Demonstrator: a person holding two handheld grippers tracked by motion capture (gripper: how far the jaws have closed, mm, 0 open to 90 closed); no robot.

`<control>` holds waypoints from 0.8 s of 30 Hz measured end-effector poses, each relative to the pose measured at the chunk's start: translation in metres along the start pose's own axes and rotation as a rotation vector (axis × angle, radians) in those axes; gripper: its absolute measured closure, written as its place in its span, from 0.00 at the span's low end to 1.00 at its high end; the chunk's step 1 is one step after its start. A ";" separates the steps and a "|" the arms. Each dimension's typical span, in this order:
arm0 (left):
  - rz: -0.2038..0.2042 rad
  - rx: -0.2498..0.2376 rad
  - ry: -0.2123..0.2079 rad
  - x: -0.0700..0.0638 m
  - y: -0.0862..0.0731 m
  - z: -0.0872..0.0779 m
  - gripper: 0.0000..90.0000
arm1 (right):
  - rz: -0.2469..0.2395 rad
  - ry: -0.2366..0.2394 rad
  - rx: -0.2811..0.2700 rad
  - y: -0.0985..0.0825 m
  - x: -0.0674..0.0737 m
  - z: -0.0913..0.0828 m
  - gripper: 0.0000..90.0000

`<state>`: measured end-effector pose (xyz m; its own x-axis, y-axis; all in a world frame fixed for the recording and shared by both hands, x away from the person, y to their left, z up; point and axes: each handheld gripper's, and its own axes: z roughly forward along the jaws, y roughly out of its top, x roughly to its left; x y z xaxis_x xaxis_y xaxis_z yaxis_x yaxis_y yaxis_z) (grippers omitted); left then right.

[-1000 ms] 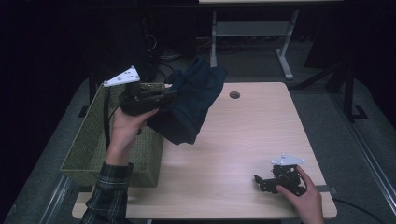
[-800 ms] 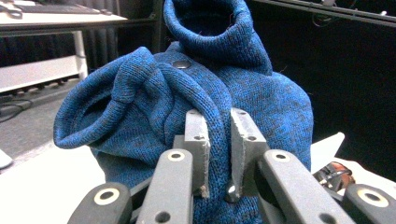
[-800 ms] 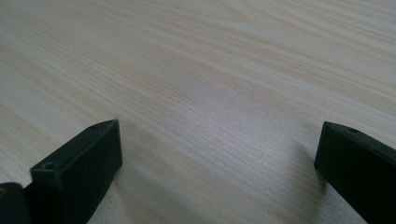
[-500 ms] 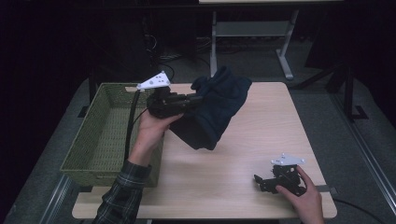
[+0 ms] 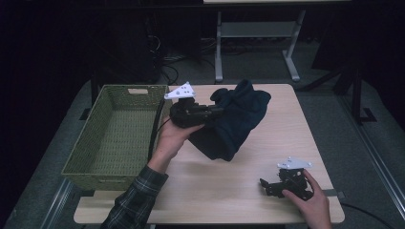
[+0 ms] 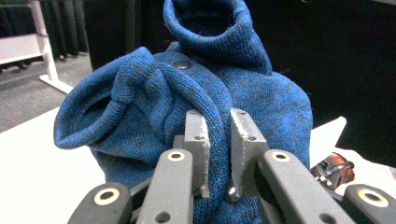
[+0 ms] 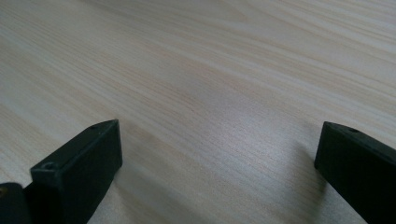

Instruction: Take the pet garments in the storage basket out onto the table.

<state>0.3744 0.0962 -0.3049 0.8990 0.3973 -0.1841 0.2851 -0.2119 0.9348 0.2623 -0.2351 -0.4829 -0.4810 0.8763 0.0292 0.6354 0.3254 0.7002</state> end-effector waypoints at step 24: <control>-0.040 0.218 -0.034 0.004 -0.053 0.092 0.87 | -0.001 -0.001 0.002 0.000 0.000 0.000 0.01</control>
<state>0.3937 0.0272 -0.3835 0.8951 0.3801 -0.2332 0.3825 -0.3857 0.8396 0.2623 -0.2351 -0.4830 -0.4808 0.8764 0.0278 0.6359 0.3267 0.6992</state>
